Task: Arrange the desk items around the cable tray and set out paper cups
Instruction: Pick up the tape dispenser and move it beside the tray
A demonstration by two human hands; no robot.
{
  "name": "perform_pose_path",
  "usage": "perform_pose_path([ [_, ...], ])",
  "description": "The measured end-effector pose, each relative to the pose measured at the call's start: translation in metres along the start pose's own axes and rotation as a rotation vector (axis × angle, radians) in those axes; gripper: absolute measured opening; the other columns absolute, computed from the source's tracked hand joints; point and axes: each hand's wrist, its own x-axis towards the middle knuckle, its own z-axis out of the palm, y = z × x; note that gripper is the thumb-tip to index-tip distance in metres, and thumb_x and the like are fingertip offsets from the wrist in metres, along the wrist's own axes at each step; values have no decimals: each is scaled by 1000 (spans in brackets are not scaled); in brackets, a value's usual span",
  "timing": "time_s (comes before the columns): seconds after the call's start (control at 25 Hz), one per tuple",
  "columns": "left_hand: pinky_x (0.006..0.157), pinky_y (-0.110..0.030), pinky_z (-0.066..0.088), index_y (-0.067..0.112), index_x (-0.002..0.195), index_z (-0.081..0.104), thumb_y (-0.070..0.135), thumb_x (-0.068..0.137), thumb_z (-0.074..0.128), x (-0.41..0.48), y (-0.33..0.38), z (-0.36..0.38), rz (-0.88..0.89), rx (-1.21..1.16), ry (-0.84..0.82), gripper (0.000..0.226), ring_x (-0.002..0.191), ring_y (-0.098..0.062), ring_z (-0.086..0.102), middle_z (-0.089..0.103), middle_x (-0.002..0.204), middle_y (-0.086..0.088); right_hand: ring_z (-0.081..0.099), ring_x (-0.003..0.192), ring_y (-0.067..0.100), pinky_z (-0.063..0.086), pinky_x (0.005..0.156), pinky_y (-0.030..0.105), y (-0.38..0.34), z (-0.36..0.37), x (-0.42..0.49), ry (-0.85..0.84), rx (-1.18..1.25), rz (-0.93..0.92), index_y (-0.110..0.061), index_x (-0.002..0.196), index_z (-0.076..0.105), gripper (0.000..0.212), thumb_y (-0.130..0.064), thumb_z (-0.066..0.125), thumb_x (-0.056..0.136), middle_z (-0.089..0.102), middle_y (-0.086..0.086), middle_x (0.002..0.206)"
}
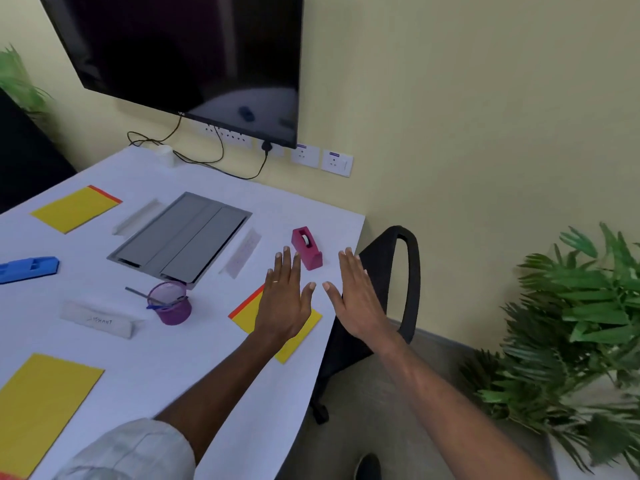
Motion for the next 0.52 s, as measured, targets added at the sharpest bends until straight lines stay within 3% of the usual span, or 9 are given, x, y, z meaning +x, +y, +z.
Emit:
perform_pose_path([
  [0.2,128,-45,12,13,162,6,50,106,31,48,22,23,-125,5,6,72,157,-23,-12,-16,168,-7,-8,158,18,2,127,31,61,-12,78,-115,113,-81,-11,161,-3,79,-42,43,105,-10,6,170],
  [0.4,121,-44,30,15,162,2,55,102,42,78,44,48,-272,-99,-60,83,157,-25,13,-15,169,-3,-4,159,23,5,126,35,106,-21,141,-296,230,-43,-10,161,-2,80,-36,48,105,-6,8,170],
  [0.52,122,-40,24,19,162,-3,57,99,47,93,45,63,-321,-174,-90,89,157,-22,9,-12,170,-1,4,158,23,11,125,35,115,-17,167,-362,288,-14,-10,161,4,80,-33,53,103,3,8,170],
])
